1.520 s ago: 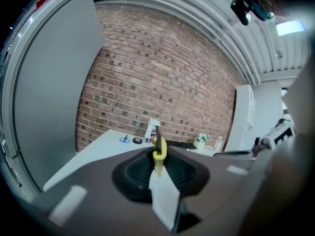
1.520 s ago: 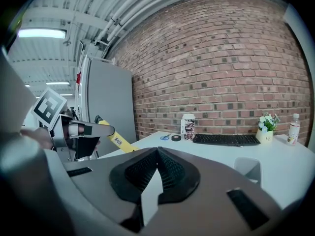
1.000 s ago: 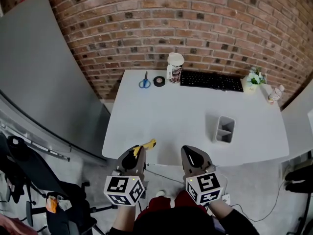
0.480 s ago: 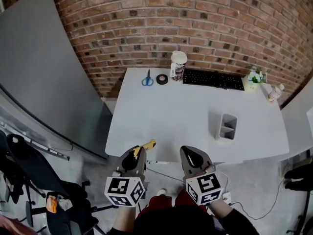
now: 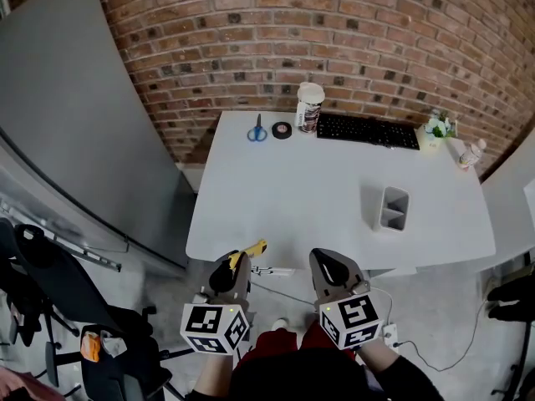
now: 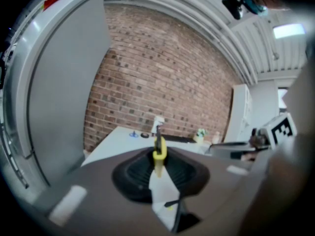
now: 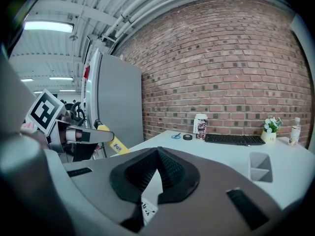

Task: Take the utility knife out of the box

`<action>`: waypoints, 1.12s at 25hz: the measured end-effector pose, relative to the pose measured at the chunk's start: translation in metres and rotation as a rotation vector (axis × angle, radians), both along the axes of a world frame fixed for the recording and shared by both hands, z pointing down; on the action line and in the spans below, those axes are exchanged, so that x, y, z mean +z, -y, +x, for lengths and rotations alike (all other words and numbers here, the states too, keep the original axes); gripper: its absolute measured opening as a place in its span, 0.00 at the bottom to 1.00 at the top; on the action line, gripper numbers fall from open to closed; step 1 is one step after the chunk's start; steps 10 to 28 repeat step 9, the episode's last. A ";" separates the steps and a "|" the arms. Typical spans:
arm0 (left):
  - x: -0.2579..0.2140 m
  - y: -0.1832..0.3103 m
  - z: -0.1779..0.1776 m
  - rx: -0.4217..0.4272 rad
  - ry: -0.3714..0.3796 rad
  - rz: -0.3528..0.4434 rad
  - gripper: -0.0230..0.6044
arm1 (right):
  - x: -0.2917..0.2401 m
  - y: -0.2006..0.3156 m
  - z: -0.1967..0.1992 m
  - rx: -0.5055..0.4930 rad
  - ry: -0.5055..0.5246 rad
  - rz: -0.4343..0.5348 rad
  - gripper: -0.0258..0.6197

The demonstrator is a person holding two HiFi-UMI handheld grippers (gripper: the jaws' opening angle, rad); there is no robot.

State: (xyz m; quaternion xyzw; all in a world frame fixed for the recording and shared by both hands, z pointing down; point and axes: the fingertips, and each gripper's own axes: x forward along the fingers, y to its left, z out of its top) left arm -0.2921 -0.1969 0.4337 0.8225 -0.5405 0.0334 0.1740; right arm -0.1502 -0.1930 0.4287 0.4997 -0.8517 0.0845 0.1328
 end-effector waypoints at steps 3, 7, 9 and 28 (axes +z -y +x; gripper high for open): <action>-0.001 -0.003 -0.003 0.002 0.000 0.003 0.13 | -0.001 -0.003 -0.002 0.003 -0.001 0.004 0.05; -0.001 -0.009 -0.008 0.002 0.004 0.004 0.13 | 0.001 -0.009 -0.005 0.005 -0.003 0.000 0.05; -0.001 -0.013 -0.010 0.001 0.007 0.002 0.13 | 0.002 -0.012 -0.006 0.005 -0.002 -0.004 0.05; -0.001 -0.013 -0.010 0.001 0.007 0.002 0.13 | 0.002 -0.012 -0.006 0.005 -0.002 -0.004 0.05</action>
